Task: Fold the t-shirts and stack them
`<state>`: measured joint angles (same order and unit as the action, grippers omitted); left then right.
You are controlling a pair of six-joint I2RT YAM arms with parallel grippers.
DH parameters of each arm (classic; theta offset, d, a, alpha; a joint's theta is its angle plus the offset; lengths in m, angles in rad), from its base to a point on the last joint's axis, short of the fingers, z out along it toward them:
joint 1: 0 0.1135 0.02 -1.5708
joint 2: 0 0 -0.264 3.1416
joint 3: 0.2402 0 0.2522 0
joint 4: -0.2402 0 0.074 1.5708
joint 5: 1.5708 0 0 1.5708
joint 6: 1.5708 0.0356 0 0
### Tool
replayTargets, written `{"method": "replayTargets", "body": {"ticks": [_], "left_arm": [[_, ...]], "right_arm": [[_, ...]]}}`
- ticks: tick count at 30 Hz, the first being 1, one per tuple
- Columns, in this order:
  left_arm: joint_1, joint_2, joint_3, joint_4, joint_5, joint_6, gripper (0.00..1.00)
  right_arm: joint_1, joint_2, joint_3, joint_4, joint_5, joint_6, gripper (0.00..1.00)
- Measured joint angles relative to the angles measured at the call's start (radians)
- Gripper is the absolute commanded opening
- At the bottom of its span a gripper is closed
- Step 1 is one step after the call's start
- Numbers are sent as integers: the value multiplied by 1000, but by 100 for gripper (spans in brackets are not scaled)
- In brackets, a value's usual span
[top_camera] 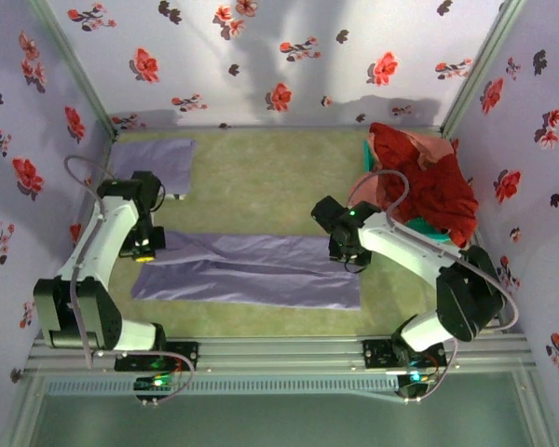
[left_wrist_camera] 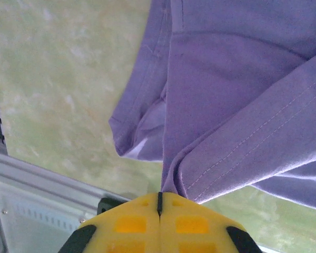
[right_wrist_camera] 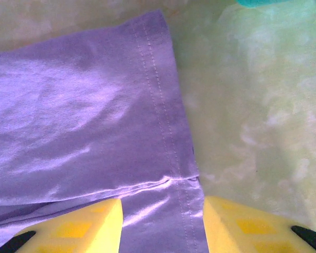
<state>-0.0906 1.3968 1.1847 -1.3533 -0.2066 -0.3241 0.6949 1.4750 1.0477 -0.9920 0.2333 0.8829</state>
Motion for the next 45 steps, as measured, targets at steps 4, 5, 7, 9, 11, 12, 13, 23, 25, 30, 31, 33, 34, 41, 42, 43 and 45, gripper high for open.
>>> {"method": "replayTargets", "body": {"ticks": [4,5,7,9,11,12,13,23,25,30,31,33,34,41,42,43,45], "left_arm": [[0,49,-7,-29,8,-16,24],[0,61,-10,-36,11,-18,28],[0,90,-10,-55,21,-23,36],[0,125,-10,-68,32,-28,40],[-4,150,-9,-72,34,-31,41],[-8,156,-6,-72,36,-32,41],[-13,156,-2,-63,45,-33,43],[-71,325,62,226,440,-37,49],[-79,373,84,259,432,-37,49],[-82,414,116,302,370,-37,48],[-82,416,121,304,358,-37,47],[-82,423,129,309,334,-37,43],[-82,426,129,313,327,-37,42],[-82,439,106,343,312,-41,31],[-82,439,99,350,315,-43,28],[-82,440,92,356,317,-46,26],[-83,443,83,363,322,-48,23]], "right_arm": [[-2,1,15,-6,3,-9,46],[-3,3,23,-6,4,-12,47],[-5,11,42,-6,3,-21,47],[-9,19,60,-6,4,-31,47],[-12,26,74,-5,3,-39,47],[-14,29,78,-5,3,-43,47],[-16,31,79,-3,3,-45,47],[-39,36,80,0,-12,-64,47],[-45,35,80,0,-16,-68,48],[-67,26,78,-1,-20,-76,48],[-71,21,76,-1,-20,-79,48],[-78,5,69,-2,-20,-80,48],[-80,0,67,-2,-21,-80,48],[-87,-16,62,-2,-27,-91,48],[-88,-16,62,-2,-27,-92,48],[-89,-16,62,-2,-27,-95,48],[-89,-16,62,-2,-27,-98,48]]}}
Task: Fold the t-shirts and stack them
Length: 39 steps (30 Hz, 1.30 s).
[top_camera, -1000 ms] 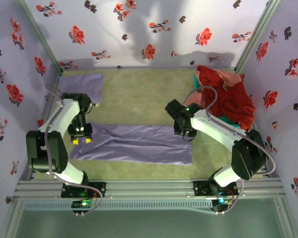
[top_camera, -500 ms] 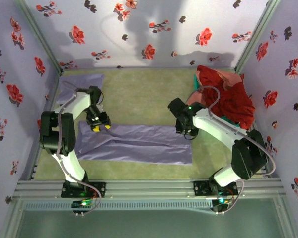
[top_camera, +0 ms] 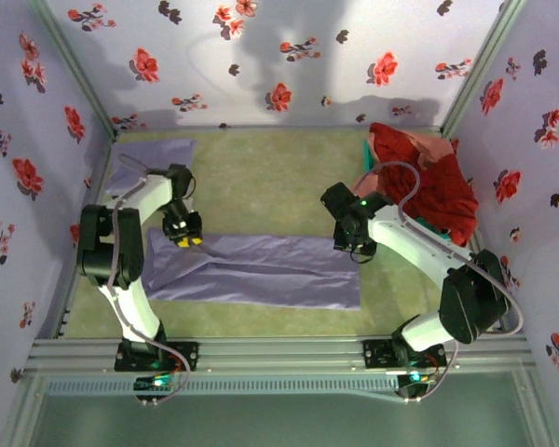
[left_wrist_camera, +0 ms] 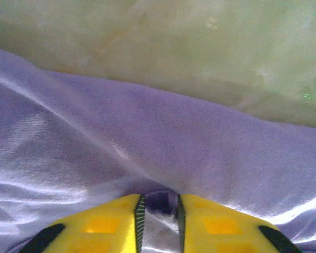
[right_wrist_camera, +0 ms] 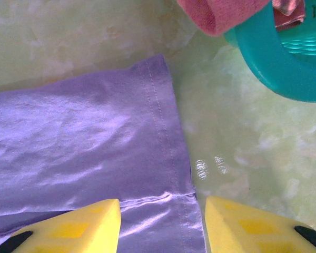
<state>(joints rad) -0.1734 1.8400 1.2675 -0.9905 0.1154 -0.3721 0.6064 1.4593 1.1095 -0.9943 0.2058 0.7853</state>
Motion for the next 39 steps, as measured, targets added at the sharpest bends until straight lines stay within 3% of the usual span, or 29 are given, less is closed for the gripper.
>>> {"method": "replayTargets", "body": {"ticks": [5,14,24,27,31,36,39], "left_arm": [[-6,-1,-40,19,-2,-13,0],[-39,-149,-150,7,-19,-43,0],[-140,-338,-368,-6,33,-183,0],[-170,-344,-418,-8,82,-209,23],[-192,-389,-416,-16,138,-240,29],[-188,-452,-316,-94,142,-246,27],[-169,-439,-257,-119,121,-229,17]], "right_arm": [[0,-8,0,0,0,0,48],[-7,-20,-8,1,0,-8,48],[-6,-39,-71,42,-31,-8,48],[-6,-48,-77,50,-33,-8,48],[-6,-48,-77,55,-34,-8,47],[-6,-46,-76,55,-38,-8,48],[-6,-41,-76,56,-43,-8,48]]}}
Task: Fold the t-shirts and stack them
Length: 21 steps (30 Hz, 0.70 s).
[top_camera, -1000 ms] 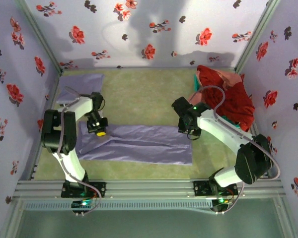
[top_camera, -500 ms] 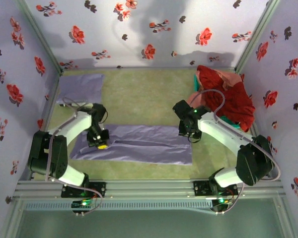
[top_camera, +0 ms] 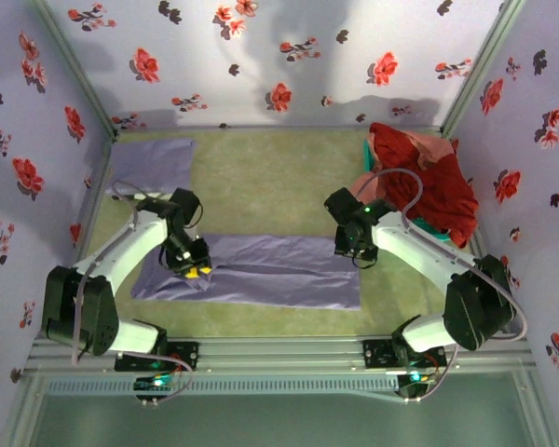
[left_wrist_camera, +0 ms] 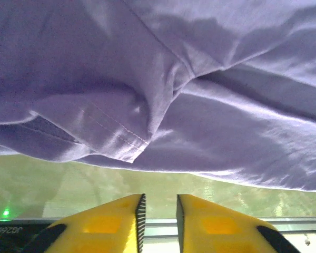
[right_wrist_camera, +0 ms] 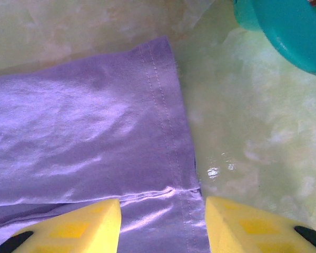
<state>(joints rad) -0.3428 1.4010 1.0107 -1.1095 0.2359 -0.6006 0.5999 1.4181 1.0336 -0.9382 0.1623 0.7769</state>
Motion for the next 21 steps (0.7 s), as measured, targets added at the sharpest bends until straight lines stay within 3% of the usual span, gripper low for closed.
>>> {"method": "replayTargets", "body": {"ticks": [4,13,21], "left_arm": [[37,75,61,-14,-63,42,0],[77,285,198,26,-182,143,0],[76,304,48,26,-203,161,0]], "right_arm": [[0,2,0,0,-3,0,48],[0,2,0,3,-9,0,48],[0,2,0,14,-13,-3,48]]}}
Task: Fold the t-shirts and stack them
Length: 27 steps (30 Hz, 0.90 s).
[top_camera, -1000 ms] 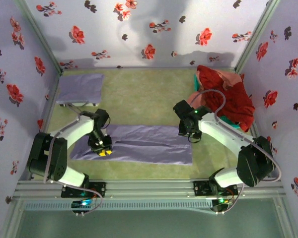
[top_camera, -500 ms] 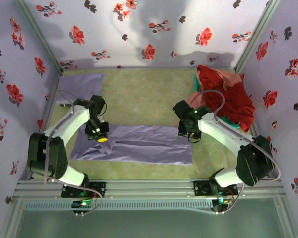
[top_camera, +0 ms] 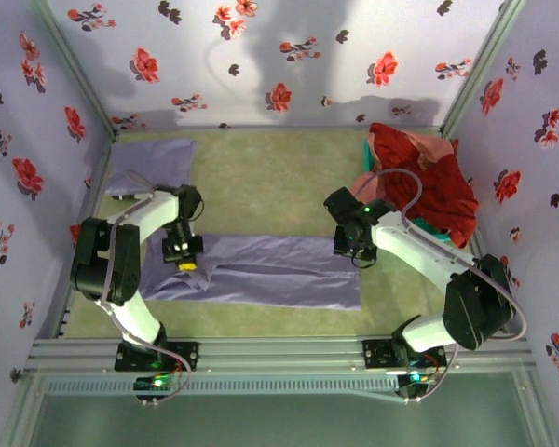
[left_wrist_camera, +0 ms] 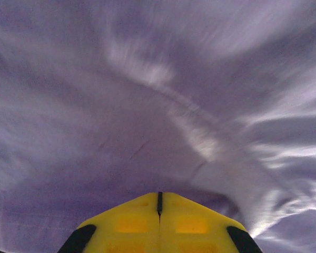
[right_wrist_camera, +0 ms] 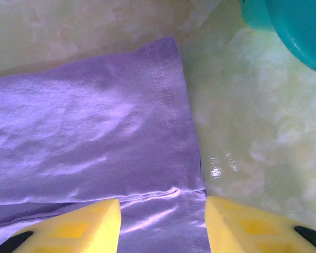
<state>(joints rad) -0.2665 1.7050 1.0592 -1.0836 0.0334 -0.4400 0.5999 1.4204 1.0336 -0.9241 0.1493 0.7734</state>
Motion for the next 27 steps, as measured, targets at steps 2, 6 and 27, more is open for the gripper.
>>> {"method": "replayTargets", "body": {"ticks": [2,6,27], "left_arm": [[-5,-29,-38,-3,0,-6,0],[-13,-114,-101,-6,0,-35,0],[-26,-143,-190,82,94,-147,0]], "right_arm": [[0,7,0,7,-4,-6,48],[0,29,0,18,-15,-8,48],[8,237,45,137,-180,-82,24]]}}
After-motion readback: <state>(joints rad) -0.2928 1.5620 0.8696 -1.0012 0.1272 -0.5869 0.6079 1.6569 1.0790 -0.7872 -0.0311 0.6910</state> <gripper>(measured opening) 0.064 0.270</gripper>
